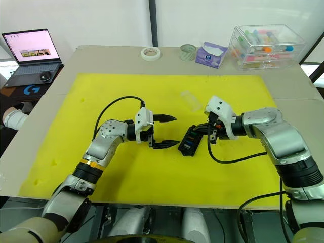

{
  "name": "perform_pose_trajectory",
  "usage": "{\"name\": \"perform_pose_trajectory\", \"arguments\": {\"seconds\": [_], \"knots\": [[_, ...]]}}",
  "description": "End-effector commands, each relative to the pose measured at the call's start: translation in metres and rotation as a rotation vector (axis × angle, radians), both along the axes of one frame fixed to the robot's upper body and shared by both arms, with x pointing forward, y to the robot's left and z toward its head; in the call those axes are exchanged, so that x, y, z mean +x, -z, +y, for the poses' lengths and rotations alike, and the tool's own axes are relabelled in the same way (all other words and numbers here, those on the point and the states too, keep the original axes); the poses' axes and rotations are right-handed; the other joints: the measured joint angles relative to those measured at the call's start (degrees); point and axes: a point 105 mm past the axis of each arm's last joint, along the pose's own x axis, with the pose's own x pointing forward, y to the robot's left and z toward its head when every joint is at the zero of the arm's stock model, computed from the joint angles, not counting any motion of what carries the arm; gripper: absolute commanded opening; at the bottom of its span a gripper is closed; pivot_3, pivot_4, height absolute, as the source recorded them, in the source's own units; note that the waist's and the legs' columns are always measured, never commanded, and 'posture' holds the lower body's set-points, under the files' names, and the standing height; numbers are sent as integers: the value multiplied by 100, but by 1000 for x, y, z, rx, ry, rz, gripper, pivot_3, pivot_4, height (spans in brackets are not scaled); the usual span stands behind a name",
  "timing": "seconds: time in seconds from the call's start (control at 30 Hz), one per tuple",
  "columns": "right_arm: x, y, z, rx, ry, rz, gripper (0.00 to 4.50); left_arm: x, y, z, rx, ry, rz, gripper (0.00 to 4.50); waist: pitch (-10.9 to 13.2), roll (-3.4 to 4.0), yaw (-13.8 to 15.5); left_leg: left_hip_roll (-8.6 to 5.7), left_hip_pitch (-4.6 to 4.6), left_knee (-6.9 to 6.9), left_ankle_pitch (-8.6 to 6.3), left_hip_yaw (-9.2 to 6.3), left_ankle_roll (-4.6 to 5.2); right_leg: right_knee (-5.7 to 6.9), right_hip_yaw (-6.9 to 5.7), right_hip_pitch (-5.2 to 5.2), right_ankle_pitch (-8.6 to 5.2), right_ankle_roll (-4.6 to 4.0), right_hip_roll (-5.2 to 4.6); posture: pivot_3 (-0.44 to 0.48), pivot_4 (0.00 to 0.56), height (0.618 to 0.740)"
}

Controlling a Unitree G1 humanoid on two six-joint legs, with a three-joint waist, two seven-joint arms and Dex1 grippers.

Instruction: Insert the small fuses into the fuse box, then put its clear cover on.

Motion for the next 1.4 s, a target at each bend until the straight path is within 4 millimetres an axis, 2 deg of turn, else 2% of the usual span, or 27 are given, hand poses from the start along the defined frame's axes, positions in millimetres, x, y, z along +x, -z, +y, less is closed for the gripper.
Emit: {"name": "perform_pose_trajectory", "arguments": {"seconds": [0.03,0.3,0.5,0.97,1.2,1.4], "knots": [[0,-14,-7,6,13,-27,23,0,-10,-1,-10,10,-47,4500,0,0,2,0,0,0,0,0,0,0,0,0,0,0,0,0,150,740],[-2,-24,-6,49,24,-39,23,0,-10,-1,-8,14,-47,4500,0,0,-2,0,0,-1,0,0,0,0,1,-2,0,0,0,0,150,740],[3,-18,1,65,22,-45,23,0,-10,-2,-6,19,-50,4500,0,0,-3,0,0,-1,0,0,0,0,1,-2,0,0,0,0,150,740],[6,-9,5,59,16,-37,23,-1,-9,0,0,16,-48,4500,0,0,-2,0,-1,-1,0,0,0,0,0,-2,0,0,0,0,150,740],[5,8,4,-20,-7,-48,23,-1,-9,1,1,13,-47,4500,0,0,-4,0,-1,-1,0,0,0,0,0,-2,0,0,0,0,150,740],[7,21,4,-16,17,-18,23,0,-10,1,0,11,-47,4500,0,0,-6,0,0,0,0,0,0,0,0,-1,0,0,1,0,150,740]]}}
